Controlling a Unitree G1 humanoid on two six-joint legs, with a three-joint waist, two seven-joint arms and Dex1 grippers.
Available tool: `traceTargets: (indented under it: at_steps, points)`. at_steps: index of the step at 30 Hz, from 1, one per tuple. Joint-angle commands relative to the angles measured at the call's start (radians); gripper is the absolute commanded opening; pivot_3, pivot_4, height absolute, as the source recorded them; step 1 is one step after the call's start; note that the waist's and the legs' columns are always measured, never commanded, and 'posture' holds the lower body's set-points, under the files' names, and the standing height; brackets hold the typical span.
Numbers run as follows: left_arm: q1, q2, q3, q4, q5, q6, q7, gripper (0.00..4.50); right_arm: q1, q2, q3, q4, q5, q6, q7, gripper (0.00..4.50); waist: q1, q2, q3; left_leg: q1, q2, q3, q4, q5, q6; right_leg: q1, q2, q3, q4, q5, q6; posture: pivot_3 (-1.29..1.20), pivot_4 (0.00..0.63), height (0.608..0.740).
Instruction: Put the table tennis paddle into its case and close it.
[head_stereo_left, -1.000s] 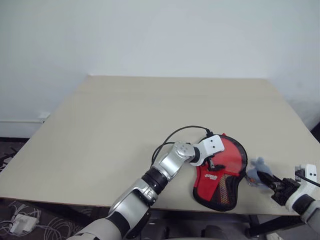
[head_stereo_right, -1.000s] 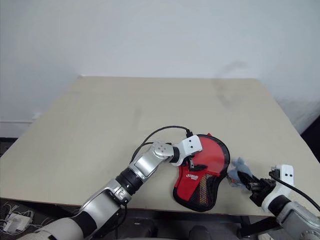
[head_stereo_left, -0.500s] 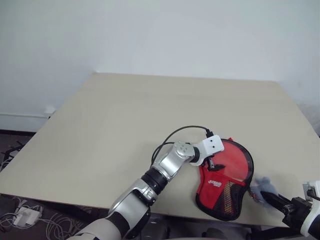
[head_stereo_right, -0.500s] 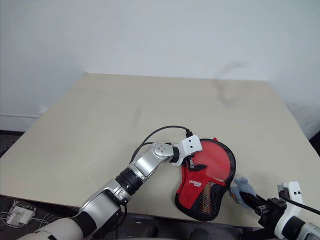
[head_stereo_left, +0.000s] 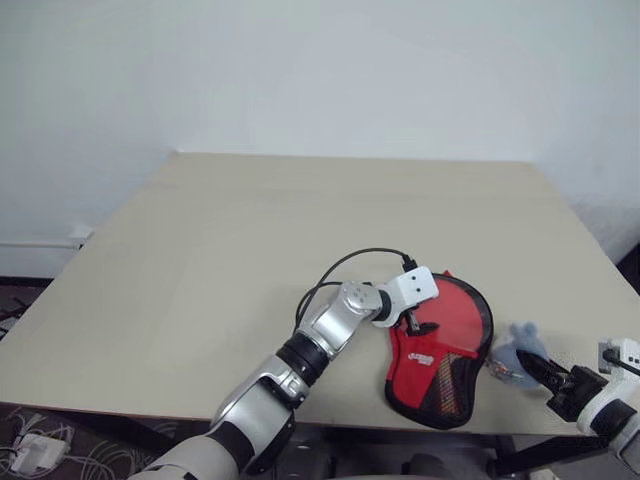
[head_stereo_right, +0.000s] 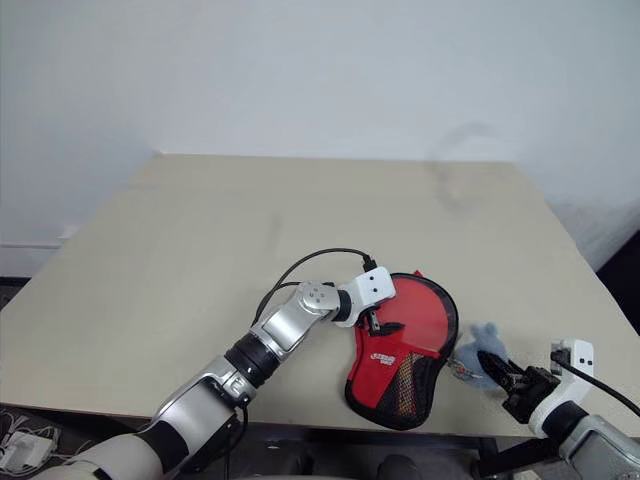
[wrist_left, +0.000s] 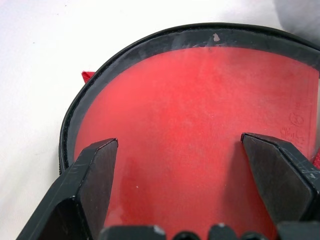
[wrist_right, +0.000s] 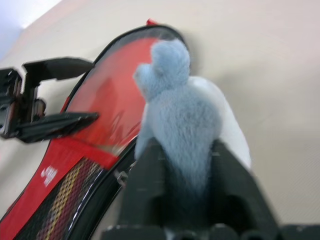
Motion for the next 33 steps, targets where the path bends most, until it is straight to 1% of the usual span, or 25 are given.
traceTargets:
  at_steps: [1,2,3,7,12,15,19,23,26,30,33]
  points:
    - [0.052,0.042,-0.048,0.096,0.071,0.058,-0.002,4.21,-0.024,0.003,-0.003,0.019,-0.015,-0.010,-0.018,2.49,0.000,0.000,0.000,0.000,0.000,0.000,0.000,0.000,0.000,0.000,0.000,0.000,0.000,0.000,0.000,0.00,0.000,0.740]
    - [0.053,0.042,-0.048,0.095,0.071,0.059,-0.002,4.21,-0.039,0.004,-0.011,0.027,-0.015,-0.020,-0.021,2.89,-0.001,0.000,0.000,0.000,0.000,0.000,0.000,0.000,0.000,0.000,0.000,0.000,0.000,0.000,0.000,0.00,0.000,0.740]
    - [0.053,0.042,-0.047,0.096,0.071,0.059,-0.001,4.21,-0.054,0.004,-0.018,0.035,-0.021,-0.038,-0.017,3.18,-0.002,0.001,0.000,0.000,0.000,0.000,0.000,0.000,0.000,0.000,0.000,0.000,0.001,0.000,0.000,0.00,0.000,0.740]
    - [0.050,0.040,-0.046,0.103,0.071,0.056,0.001,4.21,-0.108,-0.031,-0.029,0.067,-0.052,-0.086,0.019,3.18,-0.004,0.003,0.000,0.000,0.000,0.001,0.001,0.000,0.000,0.000,0.000,0.000,0.001,0.000,0.000,0.00,0.000,0.740]
    - [0.044,0.041,-0.045,0.109,0.074,0.050,0.006,4.21,-0.133,-0.183,-0.034,0.149,-0.037,-0.028,0.173,3.18,-0.005,0.004,0.000,-0.001,0.000,0.001,0.002,0.000,0.000,0.000,0.000,0.001,0.001,0.001,0.001,0.00,0.000,0.740]
    - [0.041,0.039,-0.042,0.116,0.073,0.050,0.009,4.21,-0.180,-0.245,-0.012,0.204,-0.048,-0.006,0.209,3.18,-0.006,0.004,0.000,0.000,0.000,0.001,0.002,0.000,0.001,0.000,0.000,0.000,0.002,0.002,0.003,0.00,0.000,0.740]
    - [0.042,0.036,-0.042,0.117,0.073,0.050,0.013,4.21,-0.255,-0.306,0.072,0.289,-0.068,0.065,0.267,3.18,-0.008,0.004,0.000,-0.001,0.000,0.002,0.005,0.000,0.001,0.000,0.000,0.001,0.001,0.001,0.002,0.00,0.000,0.740]
    - [0.040,0.033,-0.040,0.122,0.074,0.048,0.018,4.21,-0.264,-0.363,0.178,0.308,-0.085,0.137,0.364,3.18,-0.007,0.003,0.000,-0.001,0.000,0.002,0.005,0.000,0.000,0.000,0.000,0.000,0.001,0.001,0.002,0.00,0.000,0.740]
    - [0.044,0.035,-0.038,0.116,0.074,0.051,0.023,4.21,-0.241,-0.397,0.209,0.268,-0.072,0.193,0.419,3.18,-0.006,0.002,0.000,-0.001,0.000,0.002,0.005,0.000,0.001,0.000,0.000,0.000,0.001,0.003,0.005,0.00,0.000,0.740]
    - [0.052,0.038,-0.034,0.111,0.073,0.054,0.028,4.21,-0.242,-0.388,0.216,0.257,-0.078,0.228,0.420,3.18,-0.005,0.000,0.000,-0.001,0.000,0.002,0.005,0.000,0.002,0.000,0.000,0.000,0.001,0.003,0.005,0.00,0.000,0.740]
    - [0.053,0.038,-0.033,0.111,0.073,0.054,0.032,4.21,-0.249,-0.367,0.200,0.247,-0.079,0.232,0.402,2.58,-0.005,-0.001,0.000,-0.001,0.000,0.002,0.005,-0.001,0.001,0.000,0.000,0.000,0.001,0.003,0.005,0.00,0.000,0.740]
